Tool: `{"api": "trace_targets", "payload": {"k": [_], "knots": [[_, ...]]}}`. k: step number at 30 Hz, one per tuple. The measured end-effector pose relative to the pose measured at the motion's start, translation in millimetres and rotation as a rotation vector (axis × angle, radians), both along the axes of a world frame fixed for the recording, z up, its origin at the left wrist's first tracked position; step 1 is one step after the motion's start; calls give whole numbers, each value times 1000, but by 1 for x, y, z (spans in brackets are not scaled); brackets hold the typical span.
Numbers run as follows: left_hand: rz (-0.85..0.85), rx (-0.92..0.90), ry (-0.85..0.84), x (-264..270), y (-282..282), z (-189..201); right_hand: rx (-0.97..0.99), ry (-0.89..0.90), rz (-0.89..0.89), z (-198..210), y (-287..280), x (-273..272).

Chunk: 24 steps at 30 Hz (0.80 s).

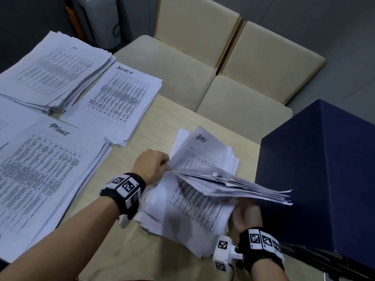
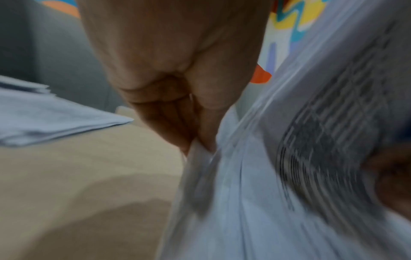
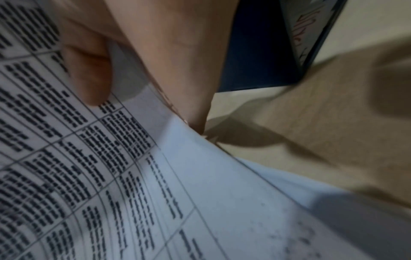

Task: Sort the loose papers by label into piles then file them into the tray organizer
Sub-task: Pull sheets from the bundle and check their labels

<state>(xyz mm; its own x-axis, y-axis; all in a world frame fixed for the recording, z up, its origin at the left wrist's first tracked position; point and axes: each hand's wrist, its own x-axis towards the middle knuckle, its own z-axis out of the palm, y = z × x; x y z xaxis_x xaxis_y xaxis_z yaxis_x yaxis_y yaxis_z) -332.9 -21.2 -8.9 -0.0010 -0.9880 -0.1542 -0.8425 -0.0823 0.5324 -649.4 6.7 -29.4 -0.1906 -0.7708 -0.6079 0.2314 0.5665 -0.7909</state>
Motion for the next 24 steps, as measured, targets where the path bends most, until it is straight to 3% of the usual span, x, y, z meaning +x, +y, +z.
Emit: {"api": "trace_targets", "payload": {"k": [3,5,7,9,14,18,21,24], "knots": [[22,-69,373,3,6,2,-64,26,-28,-13,-6,-2],[77,-53,583,2,10,5,-4,-165,77,-18,-8,-4],[134,-18,748,1,10,6,2,-284,18,-15,-7,-5],[187,-20,780,3,9,5,-157,-138,-12,-12,0,1],[379,12,615,5,2,-2,-169,-371,-105,-6,1,2],[365,12,525,3,-5,2,-132,-334,-118,-12,1,-2],[333,70,724,0,-3,8,-110,-269,-34,2,-3,13],[319,151,933,-7,-1,17,-201,-256,-75,-2,-1,17]]}}
